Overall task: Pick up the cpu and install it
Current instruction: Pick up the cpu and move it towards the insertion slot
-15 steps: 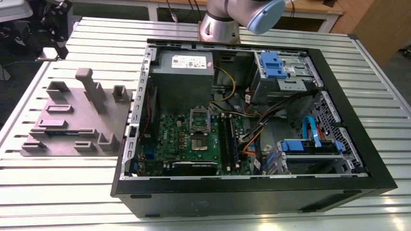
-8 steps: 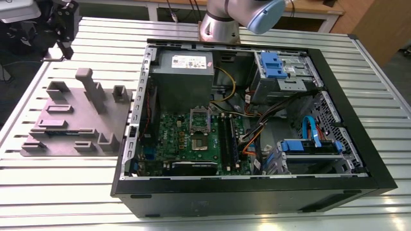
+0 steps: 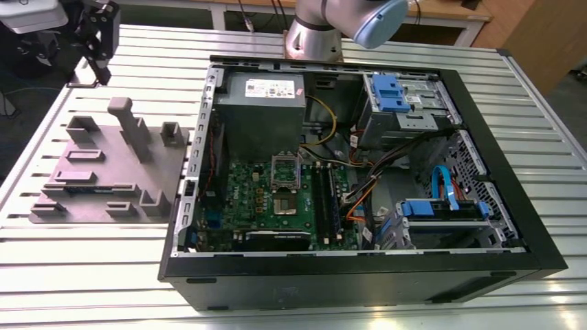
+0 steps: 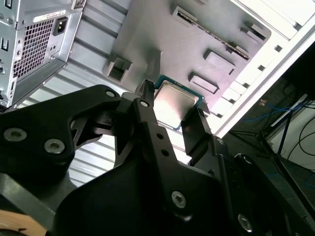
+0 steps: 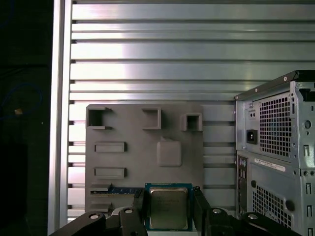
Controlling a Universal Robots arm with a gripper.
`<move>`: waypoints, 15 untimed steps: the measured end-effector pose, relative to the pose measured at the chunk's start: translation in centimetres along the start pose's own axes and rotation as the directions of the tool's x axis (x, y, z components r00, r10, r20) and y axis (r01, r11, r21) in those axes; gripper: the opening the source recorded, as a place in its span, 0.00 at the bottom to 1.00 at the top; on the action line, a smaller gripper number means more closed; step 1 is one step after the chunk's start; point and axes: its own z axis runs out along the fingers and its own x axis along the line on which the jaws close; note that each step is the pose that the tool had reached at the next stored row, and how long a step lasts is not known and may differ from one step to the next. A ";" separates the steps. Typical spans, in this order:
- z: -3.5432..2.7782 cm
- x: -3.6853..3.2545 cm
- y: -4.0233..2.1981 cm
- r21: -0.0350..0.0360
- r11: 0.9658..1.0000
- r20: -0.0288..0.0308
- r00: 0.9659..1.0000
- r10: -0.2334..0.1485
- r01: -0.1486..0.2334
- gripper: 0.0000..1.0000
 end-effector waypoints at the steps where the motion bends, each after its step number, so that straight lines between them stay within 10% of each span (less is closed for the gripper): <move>1: 0.00 -0.11 0.00 0.000 1.000 0.000 1.000 0.000 0.000 0.47; 15: -0.02 -1.53 0.02 0.000 1.000 0.000 1.000 0.000 0.000 0.47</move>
